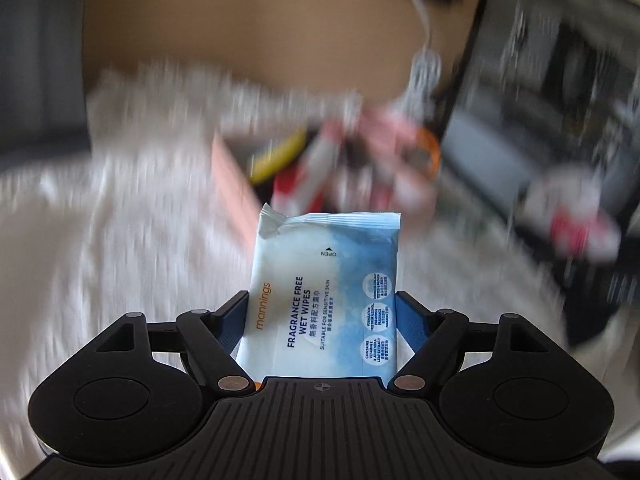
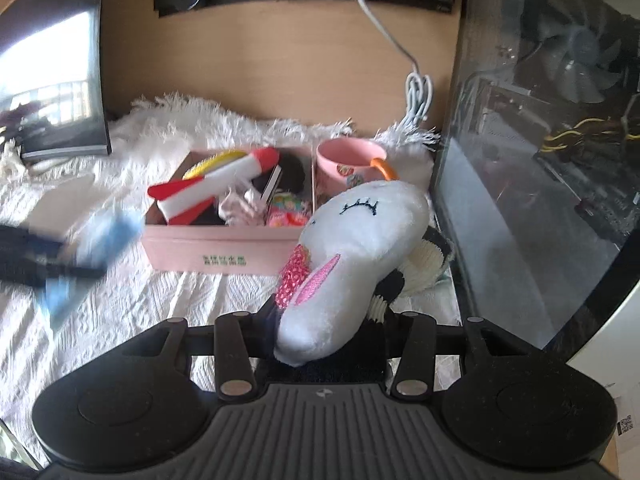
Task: Organize soft objects
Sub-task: 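Drop the wipes into the box with the left tool while the right tool lowers the bunny in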
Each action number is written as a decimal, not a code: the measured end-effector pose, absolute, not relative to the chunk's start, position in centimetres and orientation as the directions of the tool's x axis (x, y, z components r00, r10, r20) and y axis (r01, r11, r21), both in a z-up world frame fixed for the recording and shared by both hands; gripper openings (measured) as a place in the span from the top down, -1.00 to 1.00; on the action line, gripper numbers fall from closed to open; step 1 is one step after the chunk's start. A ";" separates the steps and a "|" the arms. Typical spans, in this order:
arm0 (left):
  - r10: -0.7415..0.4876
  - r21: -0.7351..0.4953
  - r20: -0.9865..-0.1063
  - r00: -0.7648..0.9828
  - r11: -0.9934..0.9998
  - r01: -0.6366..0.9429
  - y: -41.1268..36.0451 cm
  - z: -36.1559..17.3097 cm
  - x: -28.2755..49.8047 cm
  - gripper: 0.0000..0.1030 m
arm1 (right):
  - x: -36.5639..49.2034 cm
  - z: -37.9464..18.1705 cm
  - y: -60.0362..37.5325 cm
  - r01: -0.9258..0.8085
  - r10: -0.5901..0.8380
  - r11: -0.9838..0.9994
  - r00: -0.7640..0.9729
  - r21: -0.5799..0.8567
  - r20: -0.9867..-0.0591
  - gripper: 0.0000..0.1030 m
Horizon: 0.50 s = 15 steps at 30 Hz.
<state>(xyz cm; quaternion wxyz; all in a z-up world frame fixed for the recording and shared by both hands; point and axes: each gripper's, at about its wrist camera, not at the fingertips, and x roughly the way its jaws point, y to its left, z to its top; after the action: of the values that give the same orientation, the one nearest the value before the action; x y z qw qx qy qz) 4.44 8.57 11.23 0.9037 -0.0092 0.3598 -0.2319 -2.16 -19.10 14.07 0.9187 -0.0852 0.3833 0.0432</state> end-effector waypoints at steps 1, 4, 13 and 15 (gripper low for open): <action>-0.438 -0.184 -0.620 0.651 0.888 0.422 8.2 12.5 5.6 -0.59 | -2.0 14.1 -19.3 -0.142 0.020 0.983 0.706 -0.114 -0.708 0.12; -0.453 -0.151 -0.538 0.711 0.882 0.447 6.1 15.5 9.6 -0.60 | -1.5 14.1 -19.4 -0.143 0.038 0.985 0.716 -0.093 -0.697 0.13; -0.406 -0.189 -0.779 0.478 0.879 0.438 0.4 6.4 23.6 -0.51 | 2.6 11.9 -19.8 -0.146 0.073 0.988 0.698 -0.041 -0.712 0.13; -0.444 -0.239 -0.747 0.494 0.874 0.424 1.1 6.5 23.3 -0.49 | 3.6 12.1 -19.6 -0.164 0.086 0.986 0.709 -0.044 -0.700 0.12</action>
<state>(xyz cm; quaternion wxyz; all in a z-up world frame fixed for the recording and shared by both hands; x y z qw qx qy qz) 23.31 1.14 6.51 0.8643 -0.0115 0.4357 -0.2509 3.63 -19.62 12.05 0.9230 -0.0515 0.3752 0.0678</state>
